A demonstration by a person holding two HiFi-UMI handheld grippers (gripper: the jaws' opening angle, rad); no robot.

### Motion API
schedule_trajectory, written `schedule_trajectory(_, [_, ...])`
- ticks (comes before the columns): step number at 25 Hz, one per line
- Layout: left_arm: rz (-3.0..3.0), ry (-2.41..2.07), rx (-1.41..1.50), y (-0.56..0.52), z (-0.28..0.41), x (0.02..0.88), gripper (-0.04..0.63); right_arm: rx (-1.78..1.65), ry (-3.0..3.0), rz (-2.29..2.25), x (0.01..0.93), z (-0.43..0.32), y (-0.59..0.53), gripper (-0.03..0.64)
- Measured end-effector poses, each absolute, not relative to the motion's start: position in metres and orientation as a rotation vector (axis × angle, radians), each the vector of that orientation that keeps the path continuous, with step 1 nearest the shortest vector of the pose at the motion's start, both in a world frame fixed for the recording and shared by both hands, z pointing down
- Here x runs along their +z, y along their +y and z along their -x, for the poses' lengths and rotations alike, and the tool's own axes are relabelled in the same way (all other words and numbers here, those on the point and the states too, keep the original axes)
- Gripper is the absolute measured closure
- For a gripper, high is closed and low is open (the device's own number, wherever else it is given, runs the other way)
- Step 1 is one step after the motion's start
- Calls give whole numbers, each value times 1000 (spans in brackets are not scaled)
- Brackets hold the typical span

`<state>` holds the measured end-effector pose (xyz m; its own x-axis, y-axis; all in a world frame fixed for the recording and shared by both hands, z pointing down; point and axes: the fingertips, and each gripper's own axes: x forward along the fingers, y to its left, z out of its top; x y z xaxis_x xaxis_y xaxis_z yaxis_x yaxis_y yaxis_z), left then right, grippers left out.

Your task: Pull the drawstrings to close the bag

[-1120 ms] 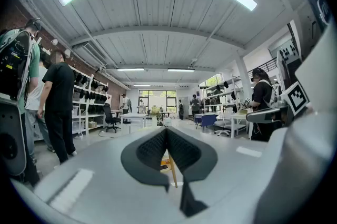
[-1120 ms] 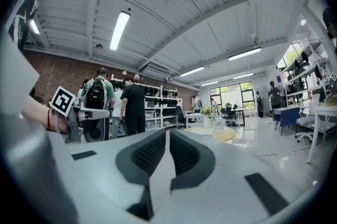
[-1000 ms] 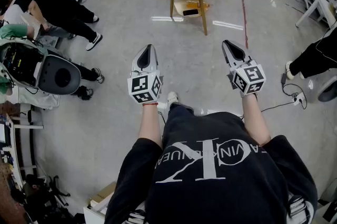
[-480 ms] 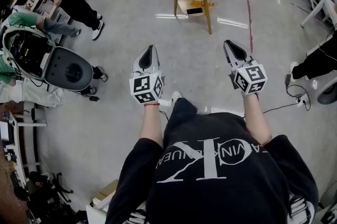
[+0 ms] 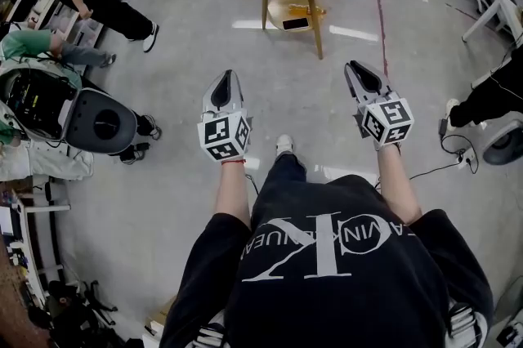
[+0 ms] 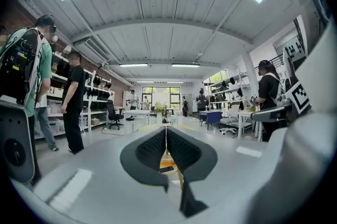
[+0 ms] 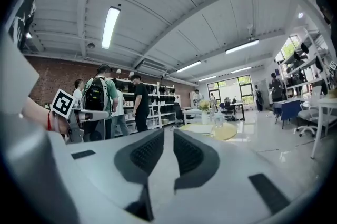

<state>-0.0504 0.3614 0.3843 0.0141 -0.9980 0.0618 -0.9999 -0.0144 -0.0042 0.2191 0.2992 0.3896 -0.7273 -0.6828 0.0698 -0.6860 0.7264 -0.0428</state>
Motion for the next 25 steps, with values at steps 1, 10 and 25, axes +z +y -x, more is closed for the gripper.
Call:
schedule_trajectory(1, [-2206,-2173,69,352,54,384,581,107,-2866,-1147,389,-218,291,581])
schedule_trajectory(10, [-2219,-2086,100,261,88,394,437,248,-2822,-1261,396,-198,209,522])
schedule_trajectory(25, [-2308,-1988,124,121,170,402,419,265,-2772,-1367,404,-121,86,485])
